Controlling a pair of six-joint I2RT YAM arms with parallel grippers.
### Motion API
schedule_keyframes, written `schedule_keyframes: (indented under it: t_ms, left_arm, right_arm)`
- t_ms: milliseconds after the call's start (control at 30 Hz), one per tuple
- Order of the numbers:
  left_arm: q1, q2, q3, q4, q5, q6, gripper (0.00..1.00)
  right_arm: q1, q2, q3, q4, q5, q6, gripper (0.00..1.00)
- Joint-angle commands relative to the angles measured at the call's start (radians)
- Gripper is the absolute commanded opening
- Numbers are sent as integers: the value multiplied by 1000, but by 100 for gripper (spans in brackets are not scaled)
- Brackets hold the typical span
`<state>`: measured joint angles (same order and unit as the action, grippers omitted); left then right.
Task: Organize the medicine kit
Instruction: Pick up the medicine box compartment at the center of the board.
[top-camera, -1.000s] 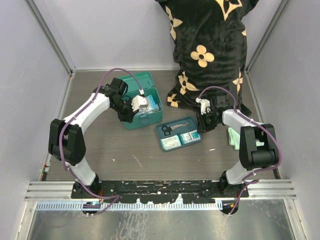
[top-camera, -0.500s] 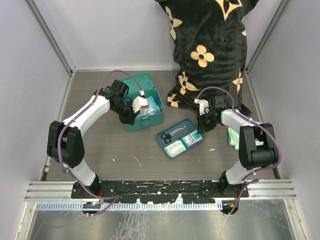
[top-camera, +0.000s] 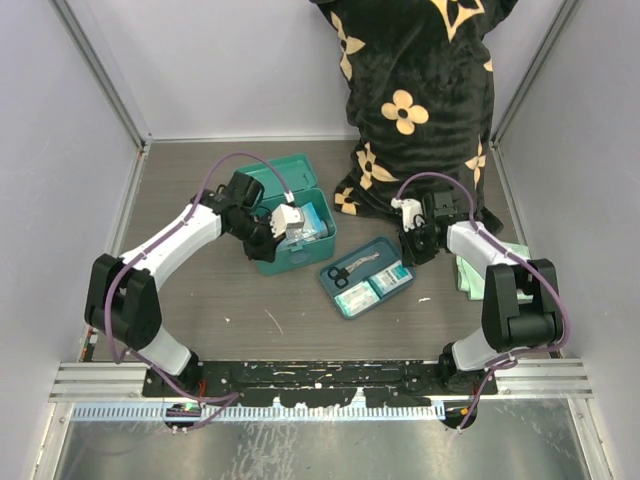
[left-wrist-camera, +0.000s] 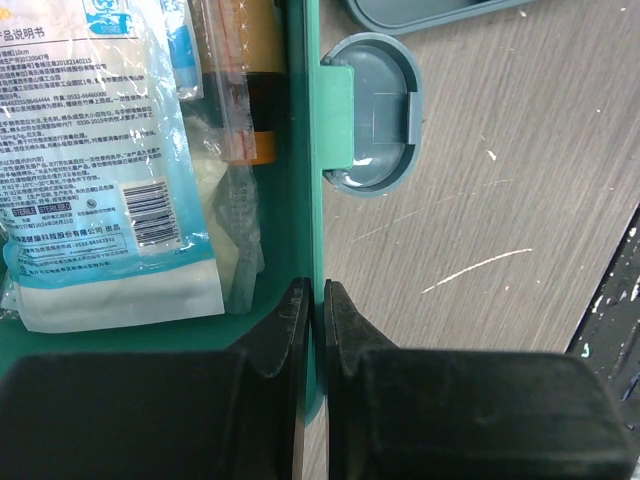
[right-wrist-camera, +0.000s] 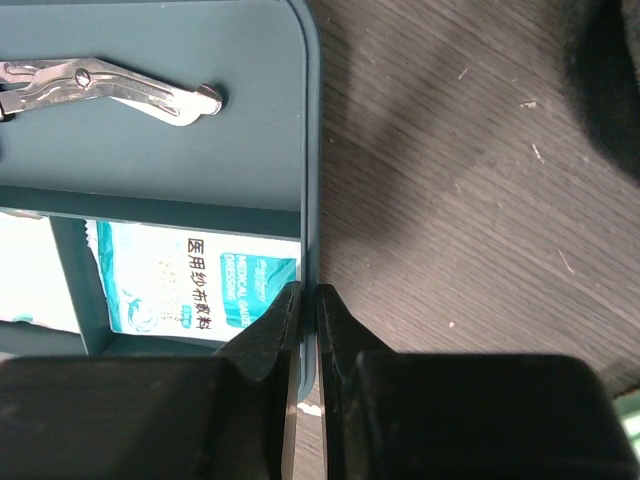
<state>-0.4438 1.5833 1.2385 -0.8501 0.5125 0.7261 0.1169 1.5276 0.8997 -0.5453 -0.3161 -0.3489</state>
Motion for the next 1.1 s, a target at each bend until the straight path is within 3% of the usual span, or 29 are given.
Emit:
schedule_keyframes:
  t_ms: [0, 367, 667, 1067]
  left_arm:
    - [-40, -60, -28, 12, 68, -39, 8]
    - [-53, -126, -104, 198, 2, -229, 16]
    - [-57, -151, -138, 234, 53, -224, 27]
    - [-60, -135, -125, 224, 41, -217, 32]
  right_arm:
    - [-8, -81, 4, -51, 0, -40, 1]
    - [-127, -42, 119, -220, -97, -187, 1]
    - [-219, -13, 236, -292, -88, -233, 1]
    - [-223, 60, 132, -173, -141, -203, 1]
